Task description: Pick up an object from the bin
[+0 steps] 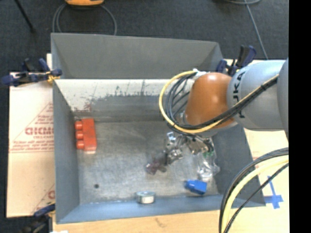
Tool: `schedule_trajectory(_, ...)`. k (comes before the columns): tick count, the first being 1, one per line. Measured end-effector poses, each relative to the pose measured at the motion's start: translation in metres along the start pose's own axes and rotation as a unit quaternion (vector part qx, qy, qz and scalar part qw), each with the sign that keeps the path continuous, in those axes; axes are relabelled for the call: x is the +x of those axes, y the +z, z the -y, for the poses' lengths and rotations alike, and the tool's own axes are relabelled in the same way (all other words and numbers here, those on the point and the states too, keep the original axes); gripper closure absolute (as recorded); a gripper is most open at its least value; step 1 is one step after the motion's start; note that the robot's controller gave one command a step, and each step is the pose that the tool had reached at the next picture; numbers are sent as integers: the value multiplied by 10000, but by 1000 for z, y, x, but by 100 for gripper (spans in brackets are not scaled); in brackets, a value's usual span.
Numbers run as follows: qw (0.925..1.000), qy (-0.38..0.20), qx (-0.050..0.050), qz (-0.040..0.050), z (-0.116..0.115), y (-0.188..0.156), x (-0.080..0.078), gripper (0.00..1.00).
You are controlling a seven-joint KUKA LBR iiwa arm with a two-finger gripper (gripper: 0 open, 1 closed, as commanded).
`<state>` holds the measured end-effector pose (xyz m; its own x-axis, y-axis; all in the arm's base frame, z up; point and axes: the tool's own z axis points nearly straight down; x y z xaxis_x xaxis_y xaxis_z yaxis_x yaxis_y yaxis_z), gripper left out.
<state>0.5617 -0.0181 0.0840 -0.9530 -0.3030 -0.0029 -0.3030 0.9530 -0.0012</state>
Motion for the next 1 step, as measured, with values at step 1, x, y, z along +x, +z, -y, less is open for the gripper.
schedule_trajectory(1,9973,-736,18,53,-19,-142,-38,100)
